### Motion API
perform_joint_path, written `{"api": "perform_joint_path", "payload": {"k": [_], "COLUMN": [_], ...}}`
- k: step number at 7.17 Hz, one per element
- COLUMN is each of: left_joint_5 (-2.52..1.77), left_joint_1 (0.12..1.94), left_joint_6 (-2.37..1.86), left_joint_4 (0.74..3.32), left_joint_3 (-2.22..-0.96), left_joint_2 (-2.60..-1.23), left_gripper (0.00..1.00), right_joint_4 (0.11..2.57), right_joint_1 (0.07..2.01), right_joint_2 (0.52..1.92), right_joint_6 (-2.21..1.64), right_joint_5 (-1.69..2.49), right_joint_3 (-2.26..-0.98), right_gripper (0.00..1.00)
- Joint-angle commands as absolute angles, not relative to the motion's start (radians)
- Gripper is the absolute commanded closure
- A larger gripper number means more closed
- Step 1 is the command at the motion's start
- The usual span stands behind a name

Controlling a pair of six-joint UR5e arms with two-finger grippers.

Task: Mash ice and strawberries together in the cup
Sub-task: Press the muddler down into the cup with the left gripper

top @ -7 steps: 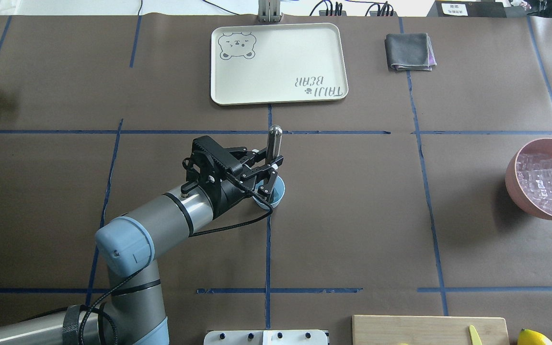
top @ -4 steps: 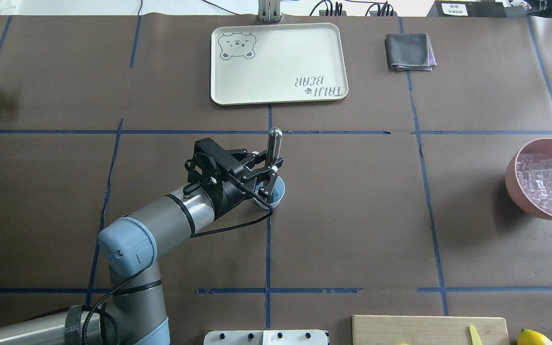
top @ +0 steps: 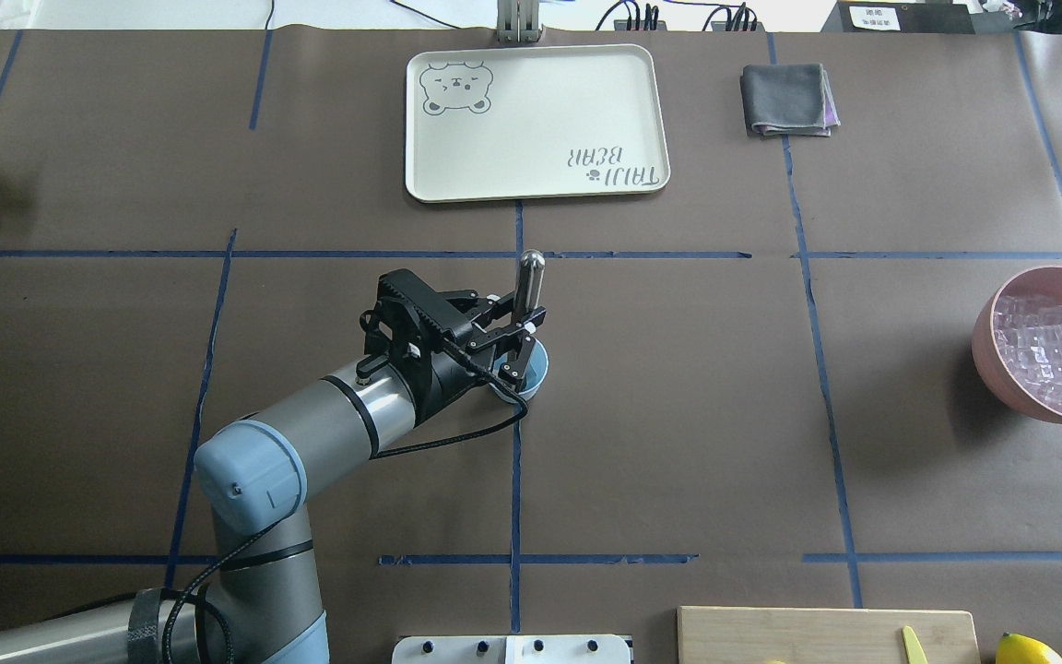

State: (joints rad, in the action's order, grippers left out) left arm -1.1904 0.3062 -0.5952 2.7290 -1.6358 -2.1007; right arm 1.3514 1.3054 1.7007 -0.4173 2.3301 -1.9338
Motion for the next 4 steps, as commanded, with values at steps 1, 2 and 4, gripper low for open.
{"api": "perform_joint_path", "payload": {"k": [1,2,4], "left_joint_5": [-1.196,-1.201,-1.209], "left_joint_1": [0.305,0.308,0.346], "left_joint_6": [-0.545,-0.516,-0.518], "left_joint_4": [2.724,2.712,2.671], "left_joint_3": [-1.652,-1.693,-1.729], "left_joint_2": [-2.121,-2.137,-2.135], "left_gripper": [0.99,1.00,1.00], "right_joint_4": [1.351,1.351,1.351], "right_joint_1": [1.307,1.307,1.308], "right_joint_2": [1.701,1.701,1.710], "right_joint_6": [-0.417,-0.417,-0.417], "right_joint_5": [2.330,2.330,2.330], "right_joint_3": [-1.936,-1.934,-1.936], "right_gripper": [0.00,0.00,0.00]}}
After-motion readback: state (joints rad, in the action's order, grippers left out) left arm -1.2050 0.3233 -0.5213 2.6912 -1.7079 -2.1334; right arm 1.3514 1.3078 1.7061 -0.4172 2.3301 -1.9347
